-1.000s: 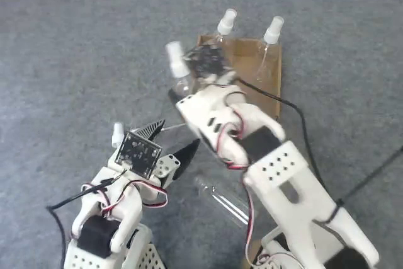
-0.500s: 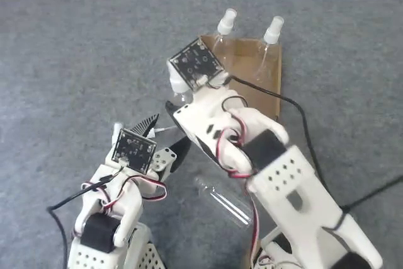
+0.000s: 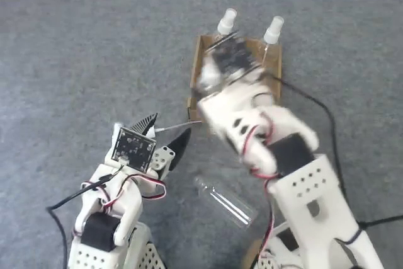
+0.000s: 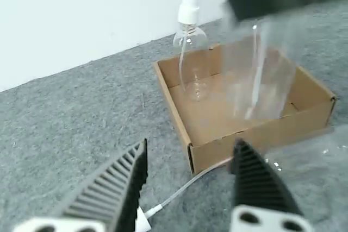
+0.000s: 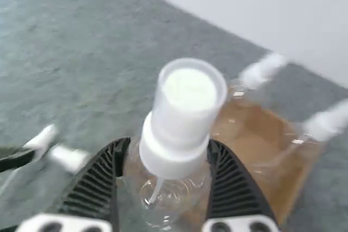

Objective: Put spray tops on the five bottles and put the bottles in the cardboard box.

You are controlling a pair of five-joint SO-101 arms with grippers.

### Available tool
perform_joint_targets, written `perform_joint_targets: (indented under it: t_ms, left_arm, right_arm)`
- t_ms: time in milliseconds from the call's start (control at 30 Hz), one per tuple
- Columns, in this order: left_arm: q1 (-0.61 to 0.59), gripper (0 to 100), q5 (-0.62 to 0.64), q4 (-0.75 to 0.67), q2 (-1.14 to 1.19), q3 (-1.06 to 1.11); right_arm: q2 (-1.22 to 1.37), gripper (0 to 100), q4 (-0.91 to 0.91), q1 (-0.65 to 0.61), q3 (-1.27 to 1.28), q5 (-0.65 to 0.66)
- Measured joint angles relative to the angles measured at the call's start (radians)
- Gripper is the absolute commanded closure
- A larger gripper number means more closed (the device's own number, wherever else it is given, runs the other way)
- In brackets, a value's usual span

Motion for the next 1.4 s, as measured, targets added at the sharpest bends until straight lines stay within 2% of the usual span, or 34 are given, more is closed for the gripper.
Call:
perform_joint_targets:
  t_ms: [133,267,433,800,1200,1400]
  left_arm:
    - [-0.060,99,0.000,-0.018,0.003,0.000]
    - [-0.140,99,0.026,-0.080,0.006,0.026]
    - [-0.181,99,0.057,-0.097,0.005,0.029]
    - [-0.186,99,0.060,-0.097,0.006,0.054]
    - [-0.183,99,0.060,-0.097,0.006,0.054]
    - [-0.180,99,0.060,-0.097,0.006,0.054]
  right_arm:
    - [0.041,99.2,-0.064,0.173,0.000,0.000]
    - [0.169,99.2,-0.161,0.242,0.000,0.000]
    - [0.316,99.2,-0.281,0.241,0.000,-0.002]
    - [0.574,99.2,-0.523,0.121,0.000,-0.003]
    - [0.793,99.2,-0.755,0.120,0.000,-0.003]
    - [0.835,99.0,-0.792,0.121,-0.009,-0.003]
